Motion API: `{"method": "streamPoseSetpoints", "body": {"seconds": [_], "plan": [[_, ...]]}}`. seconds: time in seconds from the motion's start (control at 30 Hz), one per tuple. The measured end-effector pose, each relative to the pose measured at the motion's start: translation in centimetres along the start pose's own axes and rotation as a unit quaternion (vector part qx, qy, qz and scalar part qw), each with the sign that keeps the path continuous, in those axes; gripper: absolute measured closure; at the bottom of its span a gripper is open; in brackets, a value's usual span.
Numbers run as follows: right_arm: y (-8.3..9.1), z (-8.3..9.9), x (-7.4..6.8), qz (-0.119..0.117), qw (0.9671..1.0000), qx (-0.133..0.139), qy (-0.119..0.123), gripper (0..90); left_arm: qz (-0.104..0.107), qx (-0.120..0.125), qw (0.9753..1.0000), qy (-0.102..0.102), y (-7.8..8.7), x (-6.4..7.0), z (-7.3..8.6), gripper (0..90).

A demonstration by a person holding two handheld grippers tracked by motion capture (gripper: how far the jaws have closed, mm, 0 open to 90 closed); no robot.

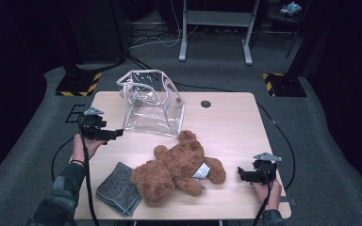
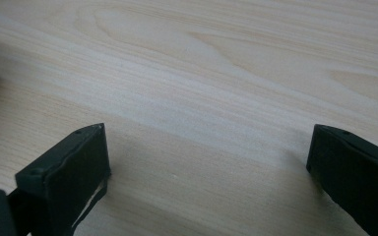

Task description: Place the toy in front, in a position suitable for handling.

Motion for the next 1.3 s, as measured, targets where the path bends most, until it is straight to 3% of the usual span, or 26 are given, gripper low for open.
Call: {"method": "streamPoseSetpoints", "body": {"seconds": [0.2, 0.27, 0.43, 0.47, 0.63, 0.8, 0.87, 0.9, 0.93, 1.07, 1.2, 1.3], "plan": [[0.0, 0.0, 0.0, 0.0, 1.0, -0.001, 0.001, 1.8, -0.002, -0.003, 1.0, -0.007, -1.0, -0.6, -2.1, 13.9], [0.0, 0.0, 0.0, 0.001, 1.0, -0.001, 0.0, 1.8, 0.002, 0.004, 1.0, 0.002, -1.6, -0.9, -3.0, 14.8], [0.0, 0.0, 0.0, 0.001, 1.0, -0.001, 0.0, 1.8, -0.003, -0.004, 1.0, -0.004, -2.5, -1.4, -4.0, 18.8], [0.0, 0.0, 0.0, 0.001, 1.0, -0.001, 0.0, 1.8, -0.003, -0.005, 1.0, 0.002, -2.9, -1.5, -4.3, 19.8], [0.0, 0.0, 0.0, 0.001, 1.0, -0.001, 0.0, 1.9, -0.033, -0.015, 0.999, -0.028, -4.3, -3.0, -5.4, 32.9], [0.0, 0.0, 0.0, 0.002, 1.0, 0.0, -0.003, 2.2, -0.045, -0.019, 0.9984, -0.027, -5.9, -3.8, -5.2, 44.0], [0.0, 0.0, 0.0, 0.002, 1.0, 0.0, -0.003, 2.2, -0.041, -0.023, 0.9988, -0.017, -6.5, -4.2, -4.9, 46.3], [0.0, 0.0, 0.0, 0.002, 1.0, 0.0, -0.003, 2.2, -0.029, -0.016, 0.9994, 0.011, -7.2, -4.5, -4.9, 47.5], [0.0, 0.0, 0.0, 0.002, 1.0, 0.0, -0.003, 2.2, -0.024, -0.01, 0.9994, 0.024, -7.4, -4.6, -4.9, 48.7], [0.0, 0.0, 0.0, 0.002, 1.0, 0.0, -0.003, 2.3, -0.021, 0.001, 0.9991, 0.037, -7.6, -5.0, -5.5, 54.3], [0.0, 0.0, 0.1, 0.003, 1.0, 0.0, 0.001, 2.5, -0.036, -0.009, 0.9993, 0.008, -8.3, -5.2, -5.6, 62.3], [0.0, 0.0, 0.1, 0.003, 1.0, 0.0, 0.0, 2.6, -0.05, -0.009, 0.9987, 0.007, -8.6, -5.3, -5.5, 72.6]]}}
Point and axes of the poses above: each handheld gripper's, and its own axes: y roughly backward along the jaws, z roughly out of its underside, x roughly to its right, the point moved 5 cm from there along -y, roughly forward along the jaws, and after that the axes turned 6 degrees about z, right-handed, at the moved point
